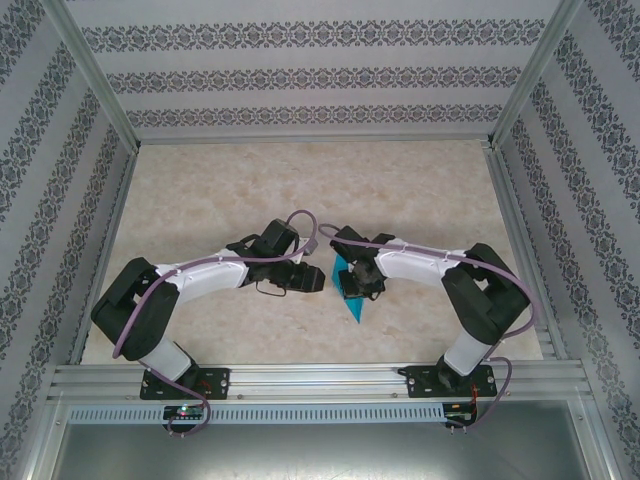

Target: Fold a paper plane with a square sheet of paper (pick it up from the middle)

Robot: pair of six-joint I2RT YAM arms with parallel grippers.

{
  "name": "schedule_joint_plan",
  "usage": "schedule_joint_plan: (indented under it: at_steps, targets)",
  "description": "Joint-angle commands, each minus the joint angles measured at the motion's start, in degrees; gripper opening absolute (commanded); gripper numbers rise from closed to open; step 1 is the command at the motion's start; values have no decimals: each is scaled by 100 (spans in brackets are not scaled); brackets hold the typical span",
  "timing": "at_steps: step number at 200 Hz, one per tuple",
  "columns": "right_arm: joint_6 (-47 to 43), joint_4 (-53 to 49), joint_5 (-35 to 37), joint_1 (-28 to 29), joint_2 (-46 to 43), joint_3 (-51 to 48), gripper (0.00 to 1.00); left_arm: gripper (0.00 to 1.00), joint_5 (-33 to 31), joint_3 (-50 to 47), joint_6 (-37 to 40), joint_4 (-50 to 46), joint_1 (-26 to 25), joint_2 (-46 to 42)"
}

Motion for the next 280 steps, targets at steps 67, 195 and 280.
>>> schedule_joint_plan:
  at_steps: [67, 195, 280]
  targets:
    - [-186, -703, 1279, 595, 670, 607, 4, 49, -110, -224, 168, -152, 89, -163]
    - [-67, 453, 99, 353, 144, -143, 20, 50, -90, -290, 178, -140, 89, -146]
    - [-87, 524, -126, 236, -228, -225, 24, 50, -57, -85, 191, -184, 88, -58]
